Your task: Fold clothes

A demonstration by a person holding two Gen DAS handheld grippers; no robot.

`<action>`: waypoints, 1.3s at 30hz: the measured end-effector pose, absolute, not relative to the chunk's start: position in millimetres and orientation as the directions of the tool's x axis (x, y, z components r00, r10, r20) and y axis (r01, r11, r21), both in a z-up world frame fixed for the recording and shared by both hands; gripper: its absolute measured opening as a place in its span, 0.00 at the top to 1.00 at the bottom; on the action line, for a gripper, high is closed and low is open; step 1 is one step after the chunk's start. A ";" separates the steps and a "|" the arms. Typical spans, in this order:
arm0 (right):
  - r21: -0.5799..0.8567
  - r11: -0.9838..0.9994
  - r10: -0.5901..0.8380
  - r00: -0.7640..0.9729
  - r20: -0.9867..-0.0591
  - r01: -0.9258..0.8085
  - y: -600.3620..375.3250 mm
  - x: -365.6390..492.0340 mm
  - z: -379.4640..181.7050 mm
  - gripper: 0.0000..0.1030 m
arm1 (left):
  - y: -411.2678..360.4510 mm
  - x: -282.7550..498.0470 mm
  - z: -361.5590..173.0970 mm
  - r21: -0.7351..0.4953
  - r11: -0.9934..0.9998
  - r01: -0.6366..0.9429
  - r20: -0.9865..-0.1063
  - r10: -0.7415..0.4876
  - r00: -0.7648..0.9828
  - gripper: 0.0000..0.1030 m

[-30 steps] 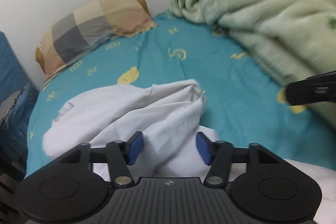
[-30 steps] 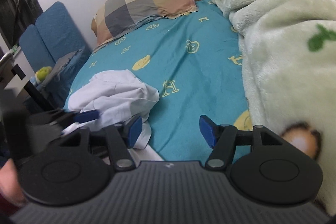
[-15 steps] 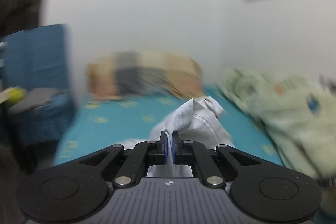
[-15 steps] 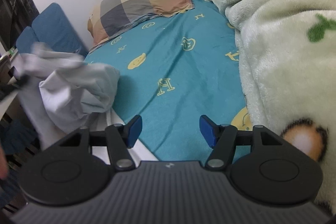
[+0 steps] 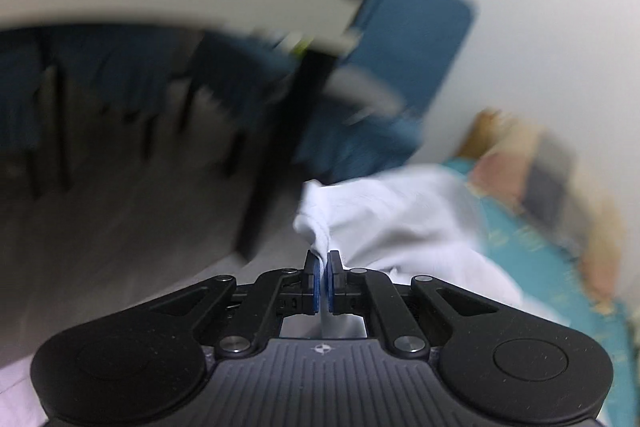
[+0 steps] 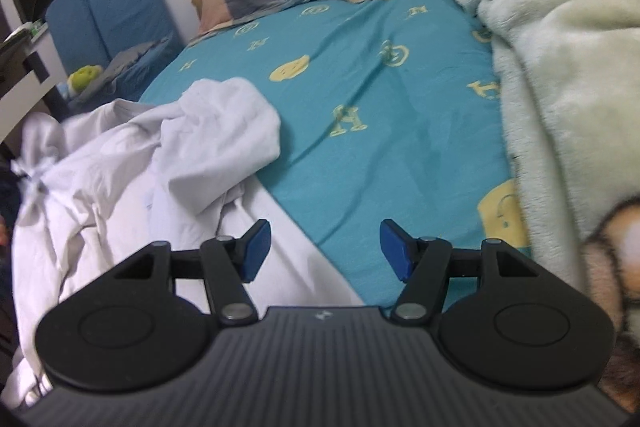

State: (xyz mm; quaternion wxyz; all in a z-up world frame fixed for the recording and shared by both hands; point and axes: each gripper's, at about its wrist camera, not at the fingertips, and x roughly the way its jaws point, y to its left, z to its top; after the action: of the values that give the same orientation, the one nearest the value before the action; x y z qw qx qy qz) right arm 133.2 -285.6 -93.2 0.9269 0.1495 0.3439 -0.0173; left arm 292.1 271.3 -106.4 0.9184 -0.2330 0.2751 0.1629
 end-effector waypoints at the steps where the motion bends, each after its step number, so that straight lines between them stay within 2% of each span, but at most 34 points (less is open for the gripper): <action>1: 0.267 0.955 0.077 0.763 -0.642 0.128 -284.6 135.3 -94.2 0.39 | 274.6 296.8 -117.5 -0.319 0.842 -0.435 -0.611 0.169 0.774 0.96; 5: 0.276 0.956 0.105 0.765 -0.635 0.098 -280.4 142.0 -97.2 0.39 | 277.8 301.9 -139.2 -0.313 0.847 -0.429 -0.675 0.119 0.728 0.94; 9: 0.291 0.956 0.146 0.779 -0.609 0.048 -275.5 137.5 -91.5 0.39 | 261.8 286.9 -120.7 -0.331 0.861 -0.386 -0.666 0.077 0.742 0.68; 12: 0.301 0.954 0.177 0.788 -0.589 0.011 -271.8 134.1 -87.3 0.39 | 232.8 265.5 -94.7 -0.314 0.889 -0.332 -0.631 0.066 0.773 0.53; 18: 0.303 0.950 0.239 0.790 -0.565 -0.071 -262.1 127.5 -80.4 0.39 | 156.3 208.3 -31.6 -0.287 0.939 -0.191 -0.571 -0.008 0.821 0.47; 22: 0.327 0.938 0.288 0.776 -0.561 -0.112 -253.2 134.5 -81.7 0.39 | 96.8 156.9 0.4 -0.257 0.961 -0.103 -0.546 -0.056 0.836 0.47; 26: 0.347 0.923 0.349 0.749 -0.563 -0.168 -236.6 150.1 -90.6 0.39 | 53.6 113.4 13.3 -0.291 0.955 -0.055 -0.568 -0.126 0.813 0.45; 30: 0.305 0.931 0.348 0.743 -0.572 -0.201 -216.2 169.0 -102.0 0.40 | 45.4 94.2 -5.2 -0.364 0.931 -0.038 -0.569 -0.190 0.800 0.42; 32: 0.282 0.941 0.323 0.755 -0.571 -0.189 -211.0 177.6 -104.9 0.58 | 46.1 101.5 -16.6 -0.358 0.933 -0.028 -0.583 -0.200 0.787 0.43; 33: 0.269 0.948 0.301 0.764 -0.571 -0.172 -212.3 180.1 -103.7 0.85 | 46.7 105.9 -21.8 -0.357 0.934 -0.036 -0.587 -0.194 0.786 0.43; 34: 0.256 0.954 0.279 0.772 -0.571 -0.156 -213.5 182.6 -102.4 0.94 | 50.0 112.7 -28.1 -0.359 0.932 -0.050 -0.594 -0.187 0.782 0.43; 39: 0.261 0.965 0.127 0.856 -0.502 0.010 -254.1 188.5 -79.6 0.97 | 68.1 151.4 -44.5 -0.399 0.914 -0.067 -0.599 -0.205 0.774 0.45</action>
State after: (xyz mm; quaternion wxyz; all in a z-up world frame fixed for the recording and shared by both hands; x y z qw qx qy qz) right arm 188.5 -254.1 -79.6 0.9547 0.1281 0.2668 0.0306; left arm 151.4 68.1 -44.5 0.9195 -0.2035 0.3343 -0.0375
